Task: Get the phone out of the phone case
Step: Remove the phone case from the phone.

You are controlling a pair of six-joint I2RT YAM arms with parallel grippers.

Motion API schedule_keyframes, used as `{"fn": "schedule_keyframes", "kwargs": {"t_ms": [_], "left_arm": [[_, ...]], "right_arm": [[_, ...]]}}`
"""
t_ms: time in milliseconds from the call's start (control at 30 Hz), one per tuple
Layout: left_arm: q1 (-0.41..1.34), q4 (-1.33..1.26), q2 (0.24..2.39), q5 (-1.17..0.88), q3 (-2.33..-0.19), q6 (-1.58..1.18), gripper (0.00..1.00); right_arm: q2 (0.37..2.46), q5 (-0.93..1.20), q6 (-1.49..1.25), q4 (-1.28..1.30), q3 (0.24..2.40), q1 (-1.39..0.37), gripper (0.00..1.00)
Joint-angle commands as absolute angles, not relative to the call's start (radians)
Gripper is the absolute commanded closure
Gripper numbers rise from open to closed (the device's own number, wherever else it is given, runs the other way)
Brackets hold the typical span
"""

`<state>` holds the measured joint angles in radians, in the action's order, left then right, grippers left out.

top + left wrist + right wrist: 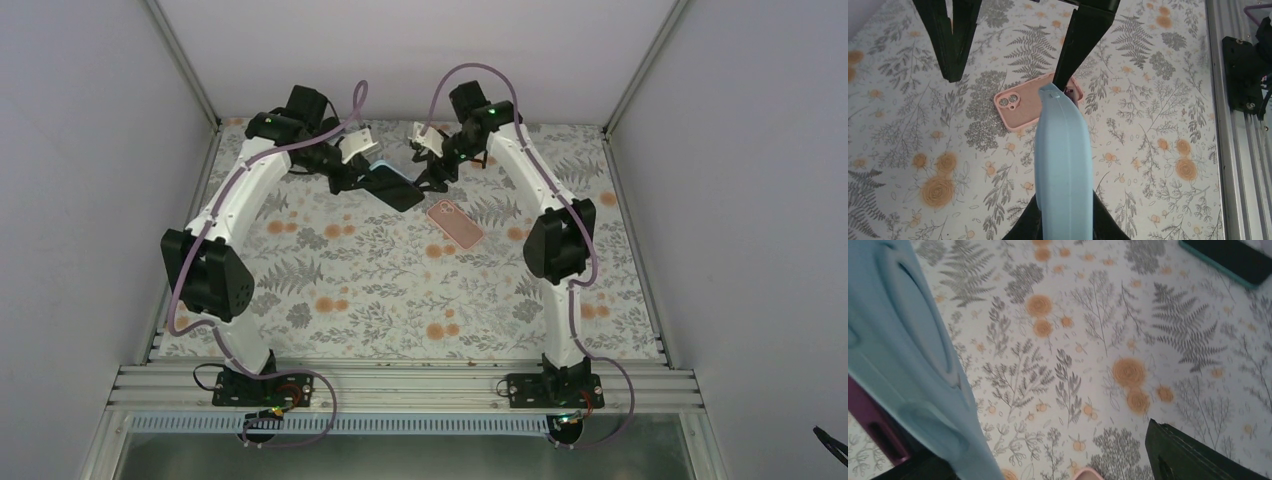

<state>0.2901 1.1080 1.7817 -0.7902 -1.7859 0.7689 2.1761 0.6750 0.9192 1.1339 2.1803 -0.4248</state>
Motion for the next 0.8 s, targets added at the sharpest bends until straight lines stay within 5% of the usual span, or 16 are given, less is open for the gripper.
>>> {"fn": "schedule_keyframes", "kwargs": {"t_ms": [0, 300, 533, 600, 667, 767], "left_arm": [[0.337, 0.908, 1.744, -0.939, -1.800, 0.741, 0.98], [0.338, 0.645, 1.702, -0.771, -1.726, 0.622, 0.98], [0.346, 0.318, 1.689, -0.632, -1.604, 0.515, 0.98], [0.355, 0.310, 1.728, -0.589, -1.626, 0.517, 0.98], [0.355, 0.343, 1.767, -0.571, -1.670, 0.526, 0.98], [0.356, 0.389, 1.768, -0.573, -1.695, 0.558, 0.90]], "right_arm": [[2.204, 1.060, 0.942, 1.285, 2.304, -0.562, 0.13], [2.186, 1.268, 0.901, 1.285, 2.236, -0.675, 0.16], [2.214, 1.413, 0.837, 1.280, 2.259, -0.717, 0.34], [2.219, 1.416, 0.807, 1.258, 2.245, -0.738, 0.55], [2.219, 1.417, 0.765, 1.224, 2.234, -0.741, 0.92], [2.204, 1.409, 0.771, 1.227, 2.232, -0.719, 0.97]]}}
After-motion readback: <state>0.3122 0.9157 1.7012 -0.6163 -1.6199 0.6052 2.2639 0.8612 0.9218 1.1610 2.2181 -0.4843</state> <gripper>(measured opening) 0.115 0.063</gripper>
